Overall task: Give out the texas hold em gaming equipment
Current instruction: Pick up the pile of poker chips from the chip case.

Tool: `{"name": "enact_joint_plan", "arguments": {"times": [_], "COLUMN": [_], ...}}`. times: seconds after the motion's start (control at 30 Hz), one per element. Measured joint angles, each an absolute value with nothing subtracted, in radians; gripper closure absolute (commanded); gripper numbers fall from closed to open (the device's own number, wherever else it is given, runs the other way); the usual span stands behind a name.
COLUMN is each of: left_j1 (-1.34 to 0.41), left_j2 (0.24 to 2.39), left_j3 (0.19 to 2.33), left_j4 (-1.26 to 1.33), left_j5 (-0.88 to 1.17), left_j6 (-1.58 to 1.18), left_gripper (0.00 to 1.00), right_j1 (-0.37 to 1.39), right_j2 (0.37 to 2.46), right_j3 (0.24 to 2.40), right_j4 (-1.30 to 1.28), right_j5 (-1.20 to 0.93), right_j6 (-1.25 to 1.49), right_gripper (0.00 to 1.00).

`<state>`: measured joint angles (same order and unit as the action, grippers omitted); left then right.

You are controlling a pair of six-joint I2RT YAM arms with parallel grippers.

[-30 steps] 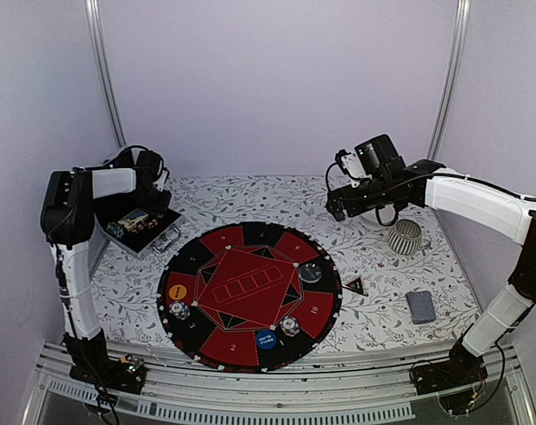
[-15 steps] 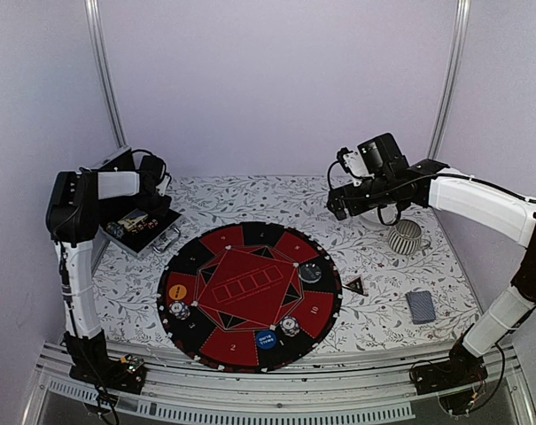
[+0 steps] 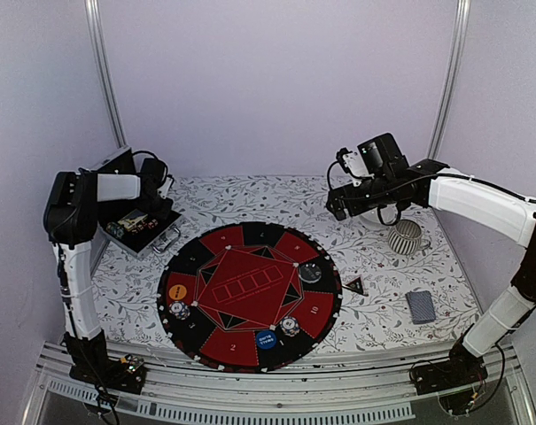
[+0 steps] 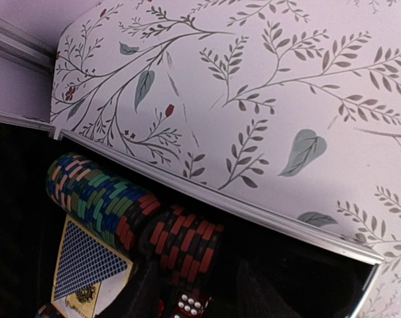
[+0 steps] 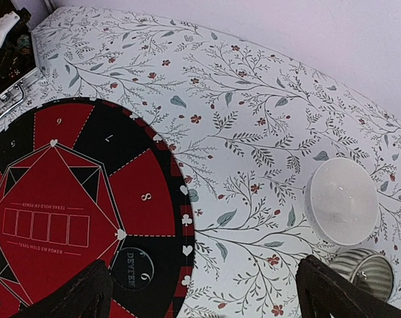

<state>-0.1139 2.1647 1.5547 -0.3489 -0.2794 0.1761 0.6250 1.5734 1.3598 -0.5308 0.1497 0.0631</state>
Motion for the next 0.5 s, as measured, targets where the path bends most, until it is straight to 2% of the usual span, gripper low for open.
{"name": "enact_joint_plan", "arguments": {"times": [0.5], "left_j1": [-0.122], "left_j2": [2.175], "left_j3": [1.595], "left_j4": [-0.356], "left_j5": [-0.309], "left_j6": [0.211], "left_gripper": [0.51], "right_j1": [0.621], "right_j2": [1.573], "right_j3": [1.36], "right_j4": [-0.532], "right_j5": [0.146], "right_j6": [0.063], "right_gripper": [0.01]}}
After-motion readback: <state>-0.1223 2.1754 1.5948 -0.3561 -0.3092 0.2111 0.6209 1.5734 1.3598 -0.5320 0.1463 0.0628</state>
